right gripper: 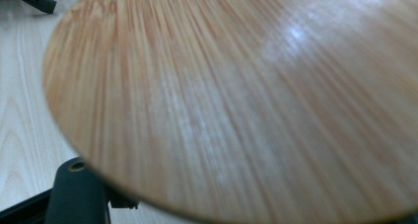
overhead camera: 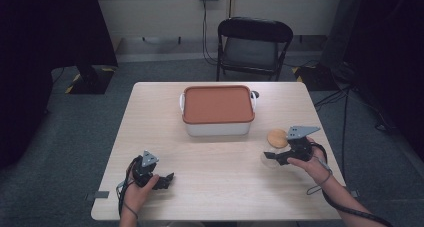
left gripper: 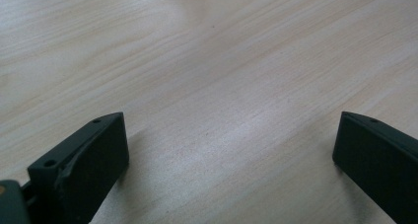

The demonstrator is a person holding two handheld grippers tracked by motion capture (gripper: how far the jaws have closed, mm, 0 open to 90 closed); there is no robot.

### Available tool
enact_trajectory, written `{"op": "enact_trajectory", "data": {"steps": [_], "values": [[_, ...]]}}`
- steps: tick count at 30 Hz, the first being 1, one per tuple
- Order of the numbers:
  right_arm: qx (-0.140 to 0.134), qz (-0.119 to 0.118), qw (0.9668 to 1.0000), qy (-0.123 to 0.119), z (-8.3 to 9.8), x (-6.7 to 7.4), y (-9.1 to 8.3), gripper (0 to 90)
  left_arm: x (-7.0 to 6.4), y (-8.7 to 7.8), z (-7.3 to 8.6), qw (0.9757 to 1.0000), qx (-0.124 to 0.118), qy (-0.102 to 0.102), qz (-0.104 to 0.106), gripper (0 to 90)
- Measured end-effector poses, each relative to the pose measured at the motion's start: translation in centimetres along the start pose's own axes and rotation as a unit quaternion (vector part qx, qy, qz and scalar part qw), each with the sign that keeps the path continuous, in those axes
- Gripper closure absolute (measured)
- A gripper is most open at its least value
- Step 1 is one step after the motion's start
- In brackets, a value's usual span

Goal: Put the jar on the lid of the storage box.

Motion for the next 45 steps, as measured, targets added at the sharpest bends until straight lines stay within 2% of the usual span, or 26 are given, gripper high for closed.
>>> {"op": "enact_trajectory", "data": {"steps": [45], "values": [[0.005, 0.004, 1.0000, -0.008, -2.6, -0.6, 1.4, 25.7, 0.0, 0.0, 0.0, 1.0000, 0.000, 0.000, 0.000, 0.2]]}}
Point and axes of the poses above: each handheld gripper's, and its own axes: y roughly forward along the jaws, z roughly out of its underside, x roughly to its left, the point moved 10 cm from there along y, roughly forward along the jaws, and after that the axes turned 13 degrees about z, right-handed, at the moved point
